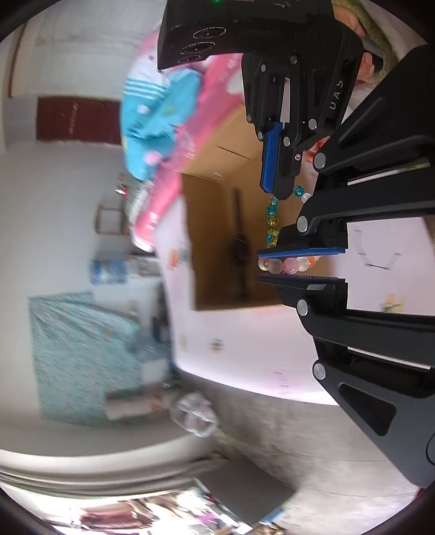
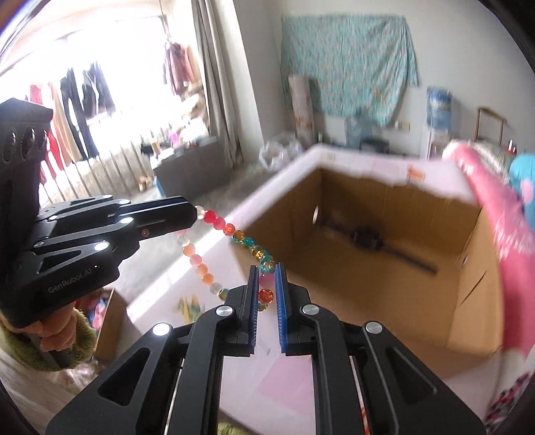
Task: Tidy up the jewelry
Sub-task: 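Carry the bead bracelet into the box with the right tool and release, then withdraw the right tool from the box back over the table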
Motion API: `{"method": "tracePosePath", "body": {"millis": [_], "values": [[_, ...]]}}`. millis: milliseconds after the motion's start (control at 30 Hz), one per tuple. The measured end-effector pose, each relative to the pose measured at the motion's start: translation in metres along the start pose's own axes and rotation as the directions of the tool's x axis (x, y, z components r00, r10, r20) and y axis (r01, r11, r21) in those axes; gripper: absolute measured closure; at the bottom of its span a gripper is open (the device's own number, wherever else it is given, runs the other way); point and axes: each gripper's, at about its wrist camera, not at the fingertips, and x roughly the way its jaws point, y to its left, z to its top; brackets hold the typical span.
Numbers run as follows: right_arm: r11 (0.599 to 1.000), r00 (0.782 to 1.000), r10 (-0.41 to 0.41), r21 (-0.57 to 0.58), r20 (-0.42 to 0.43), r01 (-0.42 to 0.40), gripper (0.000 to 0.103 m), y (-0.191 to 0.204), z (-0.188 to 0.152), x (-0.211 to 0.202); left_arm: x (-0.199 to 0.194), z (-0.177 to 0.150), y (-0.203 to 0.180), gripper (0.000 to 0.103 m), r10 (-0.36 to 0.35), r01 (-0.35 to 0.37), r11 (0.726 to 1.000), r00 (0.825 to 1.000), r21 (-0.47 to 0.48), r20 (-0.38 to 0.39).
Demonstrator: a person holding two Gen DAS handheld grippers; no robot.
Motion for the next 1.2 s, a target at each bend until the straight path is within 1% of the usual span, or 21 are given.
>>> {"method": "tracePosePath", "body": {"millis": [100, 200, 300, 333, 367, 400, 433, 500, 533, 567, 667, 733, 767, 833, 900, 967, 1033, 1100, 1133, 1167, 1200], "values": [[1.000, 0.999, -0.015, -0.008, 0.034, 0.015, 0.093, -0.012, 0.024, -0.004, 0.010, 0.025, 0.000, 0.095, -0.038, 0.037, 0.999, 0.998, 0.010, 0.041], [0.999, 0.999, -0.032, 0.006, 0.010, 0.032, 0.093, -0.035, 0.046, 0.010, 0.038, 0.047, 0.000, 0.095, -0.056, 0.055, 0.998, 0.997, 0.034, 0.044], [0.998, 0.997, -0.020, 0.056, -0.079, 0.025, 0.093, -0.064, 0.061, 0.040, 0.079, 0.056, 0.003, 0.095, -0.079, 0.080, 0.996, 0.997, 0.041, -0.025], [0.997, 0.992, -0.012, 0.073, -0.124, 0.021, 0.093, -0.075, 0.065, 0.055, 0.089, 0.056, 0.004, 0.095, -0.080, 0.082, 0.996, 0.996, 0.041, -0.044], [0.996, 0.988, -0.005, 0.083, -0.152, 0.018, 0.093, -0.080, 0.066, 0.064, 0.107, 0.055, 0.005, 0.095, -0.079, 0.083, 0.996, 0.993, 0.040, -0.085], [0.996, 0.982, 0.005, 0.094, -0.190, 0.013, 0.093, -0.087, 0.068, 0.076, 0.117, 0.052, 0.007, 0.095, -0.082, 0.087, 0.995, 0.990, 0.041, -0.115], [0.995, 0.973, 0.018, 0.104, -0.229, 0.006, 0.093, -0.093, 0.067, 0.089, 0.135, 0.049, 0.009, 0.095, -0.084, 0.090, 0.995, 0.984, 0.035, -0.159], [0.991, 0.948, 0.046, 0.133, -0.316, -0.004, 0.093, -0.105, 0.065, 0.118, 0.158, 0.041, 0.015, 0.095, -0.088, 0.095, 0.995, 0.970, 0.018, -0.227], [0.990, 0.929, 0.061, 0.144, -0.364, -0.009, 0.093, -0.110, 0.063, 0.133, 0.174, 0.037, 0.019, 0.095, -0.092, 0.096, 0.995, 0.958, 0.002, -0.271], [0.989, 0.918, 0.067, 0.151, -0.390, -0.008, 0.093, -0.112, 0.062, 0.143, 0.181, 0.033, 0.023, 0.095, -0.090, 0.092, 0.996, 0.952, -0.007, -0.293], [0.984, 0.875, 0.094, 0.180, -0.474, -0.008, 0.093, -0.119, 0.054, 0.173, 0.198, 0.024, 0.030, 0.094, -0.080, 0.079, 0.997, 0.934, -0.017, -0.348], [0.978, 0.846, 0.119, 0.209, -0.519, -0.009, 0.093, -0.121, 0.050, 0.185, 0.197, 0.023, 0.031, 0.094, -0.088, 0.089, 0.996, 0.935, -0.013, -0.343], [0.974, 0.838, 0.138, 0.226, -0.529, -0.018, 0.092, -0.123, 0.050, 0.188, 0.194, 0.022, 0.033, 0.094, -0.083, 0.085, 0.996, 0.935, -0.008, -0.344], [0.970, 0.833, 0.145, 0.243, -0.534, -0.014, 0.092, -0.126, 0.046, 0.189, 0.193, 0.022, 0.031, 0.094, -0.071, 0.078, 0.997, 0.940, 0.007, -0.334], [0.959, 0.832, 0.178, 0.284, -0.525, -0.026, 0.092, -0.131, 0.044, 0.189, 0.192, 0.022, 0.029, 0.094, -0.071, 0.078, 0.997, 0.941, 0.006, -0.330], [0.949, 0.839, 0.190, 0.314, -0.510, -0.024, 0.092, -0.136, 0.042, 0.188, 0.188, 0.024, 0.029, 0.088, -0.078, 0.080, 0.997, 0.944, -0.009, -0.320], [0.944, 0.856, 0.193, 0.327, -0.479, -0.030, 0.092, -0.140, 0.041, 0.184, 0.182, 0.026, 0.030, 0.086, -0.071, 0.069, 0.997, 0.951, -0.019, -0.300], [0.949, 0.891, 0.164, 0.315, -0.424, -0.024, 0.092, -0.141, 0.043, 0.168, 0.171, 0.028, 0.032, 0.084, -0.068, 0.063, 0.998, 0.960, -0.029, -0.273], [0.949, 0.904, 0.153, 0.315, -0.399, -0.022, 0.091, -0.142, 0.044, 0.159, 0.162, 0.029, 0.035, 0.076, -0.062, 0.054, 0.998, 0.967, -0.041, -0.249], [0.946, 0.924, 0.143, 0.323, -0.354, -0.023, 0.090, -0.143, 0.045, 0.144, 0.154, 0.030, 0.038, 0.063, -0.054, 0.042, 0.998, 0.972, -0.055, -0.229], [0.943, 0.942, 0.133, 0.331, -0.309, -0.025, 0.080, -0.145, 0.046, 0.129, 0.145, 0.030, 0.042, 0.055, -0.044, 0.029, 0.997, 0.977, -0.073, -0.209]]}}
